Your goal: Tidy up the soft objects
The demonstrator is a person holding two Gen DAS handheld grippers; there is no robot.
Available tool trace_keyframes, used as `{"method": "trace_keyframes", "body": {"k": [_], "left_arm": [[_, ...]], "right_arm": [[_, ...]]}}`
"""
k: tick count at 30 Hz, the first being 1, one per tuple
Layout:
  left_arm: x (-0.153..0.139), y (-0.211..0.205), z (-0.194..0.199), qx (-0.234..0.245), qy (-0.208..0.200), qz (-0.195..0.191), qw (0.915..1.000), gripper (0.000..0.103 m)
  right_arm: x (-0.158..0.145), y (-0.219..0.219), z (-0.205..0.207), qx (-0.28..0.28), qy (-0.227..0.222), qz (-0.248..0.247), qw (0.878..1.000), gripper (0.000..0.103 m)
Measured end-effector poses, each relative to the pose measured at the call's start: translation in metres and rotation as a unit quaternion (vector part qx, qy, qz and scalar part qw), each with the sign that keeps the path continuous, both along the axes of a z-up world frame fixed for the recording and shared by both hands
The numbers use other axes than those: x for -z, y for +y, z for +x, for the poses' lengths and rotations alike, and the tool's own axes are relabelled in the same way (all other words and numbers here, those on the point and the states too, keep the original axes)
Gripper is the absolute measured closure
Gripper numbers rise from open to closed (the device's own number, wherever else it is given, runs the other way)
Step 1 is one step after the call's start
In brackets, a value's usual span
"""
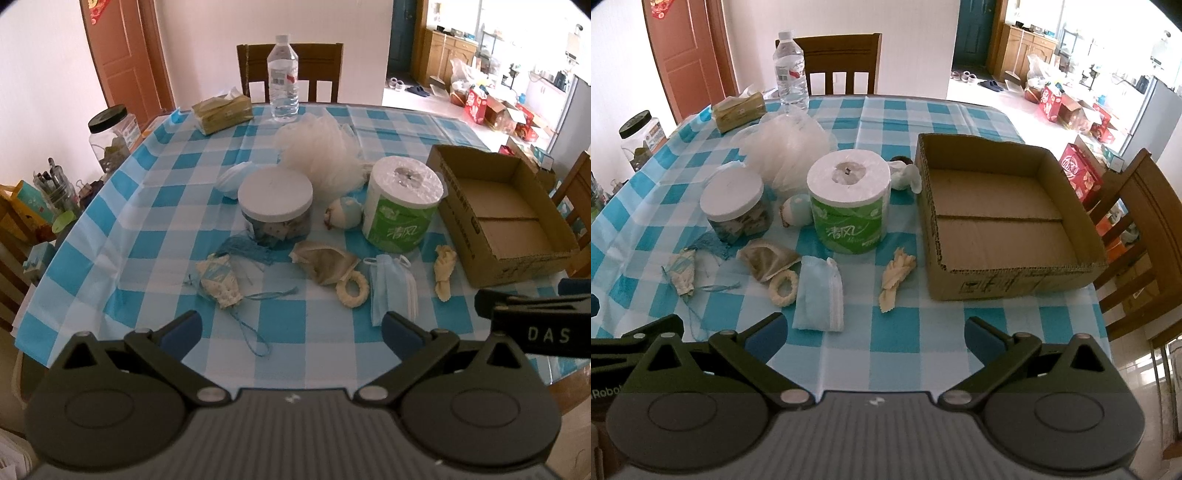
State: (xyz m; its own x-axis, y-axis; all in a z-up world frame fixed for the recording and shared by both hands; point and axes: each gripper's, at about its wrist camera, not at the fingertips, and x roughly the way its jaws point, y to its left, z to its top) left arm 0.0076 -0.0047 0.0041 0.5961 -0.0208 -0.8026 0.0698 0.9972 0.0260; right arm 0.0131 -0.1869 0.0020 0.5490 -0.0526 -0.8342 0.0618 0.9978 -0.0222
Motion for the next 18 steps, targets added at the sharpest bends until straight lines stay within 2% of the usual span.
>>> {"method": "trace_keyframes", "body": {"k": [18], "left_arm": [[-0.001, -0.004, 0.011, 0.006, -0.002, 0.003, 1.0, 0.001]], "right_arm": [[0.0, -0.001, 0.006, 0.001, -0.004, 0.0, 1.0, 0.0]]}}
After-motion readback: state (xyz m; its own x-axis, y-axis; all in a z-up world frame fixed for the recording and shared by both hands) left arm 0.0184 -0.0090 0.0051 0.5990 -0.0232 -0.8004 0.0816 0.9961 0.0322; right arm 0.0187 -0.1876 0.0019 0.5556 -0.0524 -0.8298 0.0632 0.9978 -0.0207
